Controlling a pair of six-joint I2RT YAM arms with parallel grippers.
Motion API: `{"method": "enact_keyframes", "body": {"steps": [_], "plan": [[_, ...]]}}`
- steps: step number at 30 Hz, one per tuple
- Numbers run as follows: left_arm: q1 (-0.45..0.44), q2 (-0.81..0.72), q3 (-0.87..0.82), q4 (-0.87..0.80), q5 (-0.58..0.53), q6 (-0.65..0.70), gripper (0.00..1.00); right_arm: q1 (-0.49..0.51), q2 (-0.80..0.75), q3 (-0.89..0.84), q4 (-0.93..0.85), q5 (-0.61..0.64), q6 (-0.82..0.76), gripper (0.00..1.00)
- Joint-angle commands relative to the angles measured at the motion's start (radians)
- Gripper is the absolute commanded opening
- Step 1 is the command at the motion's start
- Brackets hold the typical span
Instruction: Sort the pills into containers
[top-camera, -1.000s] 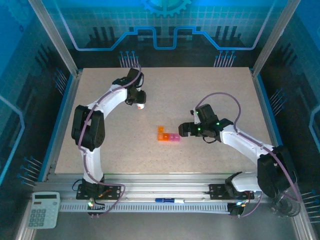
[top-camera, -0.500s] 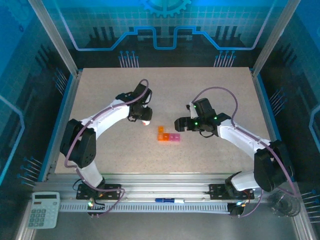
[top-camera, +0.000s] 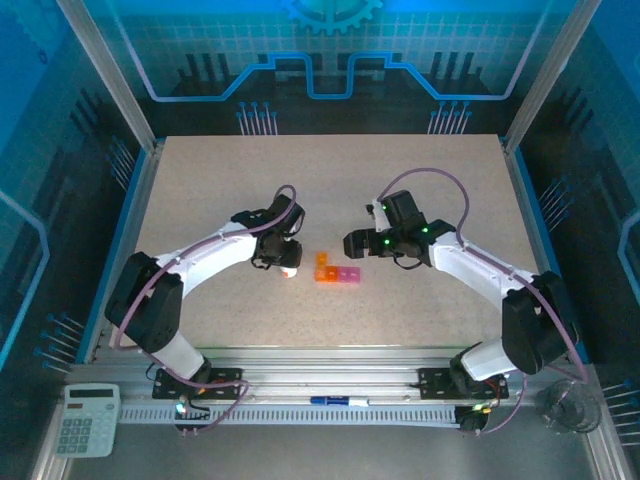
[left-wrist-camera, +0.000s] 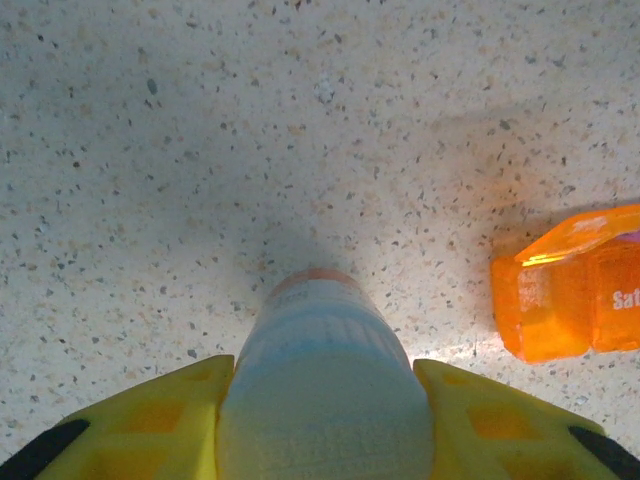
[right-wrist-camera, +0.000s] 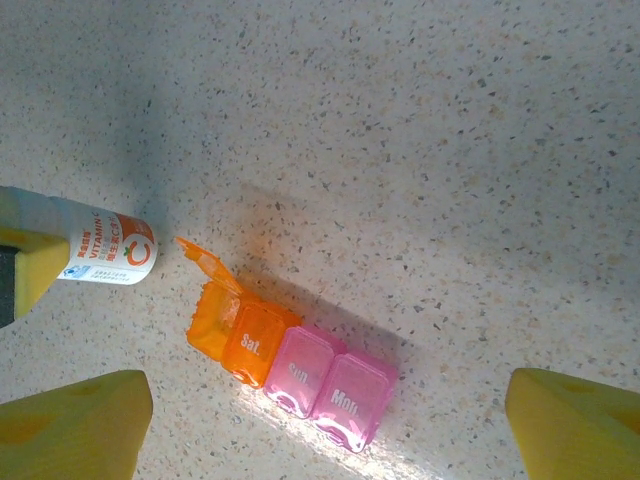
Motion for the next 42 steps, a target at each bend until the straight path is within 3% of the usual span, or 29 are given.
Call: {"method": "enact_keyframes", "body": {"steps": [1,6,14,24,31,42], "plan": [[-0.012,-0.035,-0.026,0.031,-0.018,-0.033,0.27,0.017,0.022,0.031,0.001,-0.011,-0.006,0.92],[-0.026,-0.031,-0.044,0.051,-0.014,-0.038,0.34,0.024,0.037,0.039,0.006,-0.016,-0.003,0.92],[-0.043,-0.025,-0.034,0.047,-0.029,-0.044,0.67,0.024,0.041,0.071,-0.023,-0.023,-0.015,0.91],[-0.011,-0.117,0.047,0.038,-0.062,-0.042,0.99,0.036,0.040,0.141,-0.078,-0.041,-0.023,0.88],[0.171,-0.190,0.072,0.072,0.034,-0.051,0.99,0.089,0.156,0.281,-0.177,-0.062,-0.039,0.83],[0.443,-0.229,0.005,0.176,0.187,-0.149,0.99,0.266,0.453,0.658,-0.419,0.042,-0.114,0.85]]}}
